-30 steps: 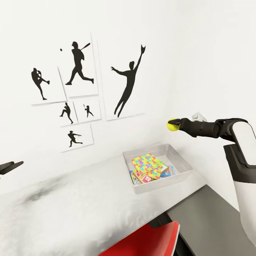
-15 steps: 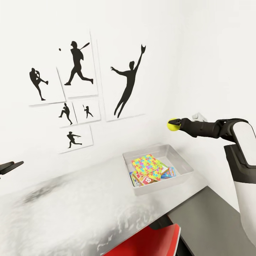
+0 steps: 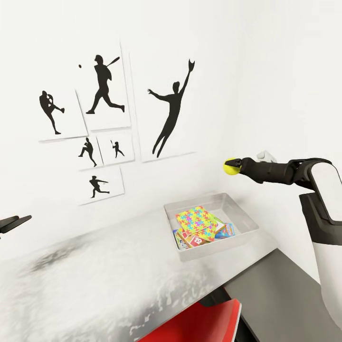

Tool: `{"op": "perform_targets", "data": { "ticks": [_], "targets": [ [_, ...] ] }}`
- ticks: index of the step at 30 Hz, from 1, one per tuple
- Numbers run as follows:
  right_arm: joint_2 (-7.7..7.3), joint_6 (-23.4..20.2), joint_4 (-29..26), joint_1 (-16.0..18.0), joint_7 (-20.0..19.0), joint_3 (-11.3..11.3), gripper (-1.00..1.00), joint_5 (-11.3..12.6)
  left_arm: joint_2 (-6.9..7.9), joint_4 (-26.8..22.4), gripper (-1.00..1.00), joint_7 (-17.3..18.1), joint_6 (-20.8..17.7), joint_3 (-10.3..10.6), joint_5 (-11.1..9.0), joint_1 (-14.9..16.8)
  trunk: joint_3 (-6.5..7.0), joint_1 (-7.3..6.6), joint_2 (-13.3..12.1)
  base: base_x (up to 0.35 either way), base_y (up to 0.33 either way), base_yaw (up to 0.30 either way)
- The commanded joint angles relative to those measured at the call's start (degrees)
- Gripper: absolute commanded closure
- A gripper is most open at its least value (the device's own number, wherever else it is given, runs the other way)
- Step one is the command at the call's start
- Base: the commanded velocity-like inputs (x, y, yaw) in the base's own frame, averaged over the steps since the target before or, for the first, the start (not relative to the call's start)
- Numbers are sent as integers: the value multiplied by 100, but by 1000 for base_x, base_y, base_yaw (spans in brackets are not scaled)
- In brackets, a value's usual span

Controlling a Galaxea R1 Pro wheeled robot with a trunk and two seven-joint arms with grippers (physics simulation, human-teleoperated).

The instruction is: Put all the toys in the child's room - the three board games (two on the bed and one on the table), the two jigsaw puzzles on the table, and the tennis ball on the table - inside the toy box on the table in the child's room.

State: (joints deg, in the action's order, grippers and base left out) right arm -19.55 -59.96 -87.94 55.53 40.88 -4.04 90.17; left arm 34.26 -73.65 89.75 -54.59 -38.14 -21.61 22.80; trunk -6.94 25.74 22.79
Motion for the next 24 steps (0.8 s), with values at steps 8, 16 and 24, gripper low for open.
{"op": "perform_targets", "data": {
  "ticks": [8,16,24],
  "targets": [
    [-12,-4,-1,1,104,-11,100,67,1,0,-100,25,-61,-2,7,5,-13,4,13,0,0,0],
    [216,10,377,223,853,-88,100,-9,1,0,-100,25,-61,-1,7,5,-13,4,13,0,0,0],
    [1193,-4,2074,1157,2148,-939,100,-28,1,0,-100,25,-61,-1,7,5,-13,4,13,0,0,0]
  ]
}}
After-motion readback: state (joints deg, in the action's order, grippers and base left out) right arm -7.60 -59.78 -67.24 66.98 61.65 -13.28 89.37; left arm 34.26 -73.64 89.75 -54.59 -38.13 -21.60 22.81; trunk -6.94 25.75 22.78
